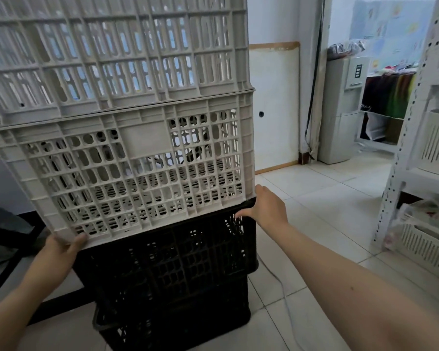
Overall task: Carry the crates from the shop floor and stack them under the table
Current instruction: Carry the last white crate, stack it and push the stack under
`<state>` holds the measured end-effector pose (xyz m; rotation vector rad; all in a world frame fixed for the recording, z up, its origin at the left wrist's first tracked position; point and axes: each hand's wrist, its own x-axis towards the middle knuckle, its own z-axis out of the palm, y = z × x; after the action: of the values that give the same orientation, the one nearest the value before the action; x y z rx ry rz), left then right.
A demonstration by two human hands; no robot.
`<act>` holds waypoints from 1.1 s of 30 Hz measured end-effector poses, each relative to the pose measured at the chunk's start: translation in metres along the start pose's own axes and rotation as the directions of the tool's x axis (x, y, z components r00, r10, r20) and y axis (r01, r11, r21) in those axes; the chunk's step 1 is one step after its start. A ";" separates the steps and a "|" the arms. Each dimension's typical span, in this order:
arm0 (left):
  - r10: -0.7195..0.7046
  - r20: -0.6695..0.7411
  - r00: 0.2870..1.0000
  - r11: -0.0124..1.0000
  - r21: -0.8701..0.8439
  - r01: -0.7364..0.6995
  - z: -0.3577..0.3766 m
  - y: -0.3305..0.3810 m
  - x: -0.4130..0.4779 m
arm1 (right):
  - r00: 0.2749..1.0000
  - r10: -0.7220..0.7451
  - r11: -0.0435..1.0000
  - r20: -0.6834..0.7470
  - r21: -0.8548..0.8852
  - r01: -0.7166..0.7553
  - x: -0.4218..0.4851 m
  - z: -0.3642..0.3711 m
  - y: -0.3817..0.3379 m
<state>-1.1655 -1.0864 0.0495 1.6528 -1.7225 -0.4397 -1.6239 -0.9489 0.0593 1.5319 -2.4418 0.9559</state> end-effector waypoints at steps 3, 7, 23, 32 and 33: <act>-0.036 0.015 0.999 0.999 -0.023 0.036 -0.002 0.000 -0.003 | 1.000 -0.003 1.000 -0.001 0.007 0.003 0.000 0.000 0.000; -0.005 0.064 0.998 0.999 -0.037 0.008 -0.006 -0.003 -0.003 | 1.000 -0.022 0.996 -0.010 0.087 0.023 0.001 0.004 0.005; 0.093 0.119 0.989 0.994 -0.071 -0.085 -0.011 0.009 -0.015 | 0.991 -0.001 0.851 0.136 0.520 -0.070 -0.007 0.019 0.015; 0.070 0.134 0.988 0.994 -0.093 -0.058 -0.017 0.004 -0.019 | 0.992 0.015 0.812 0.124 0.577 -0.084 -0.004 0.017 0.013; 0.065 0.128 0.990 0.994 -0.099 -0.053 -0.016 0.005 -0.020 | 0.992 0.025 0.799 0.123 0.593 -0.094 -0.005 0.018 0.012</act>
<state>-1.1592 -1.0630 0.0589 1.5306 -1.8123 -0.6047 -1.6272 -0.9515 0.0376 1.7063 -2.3911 1.8454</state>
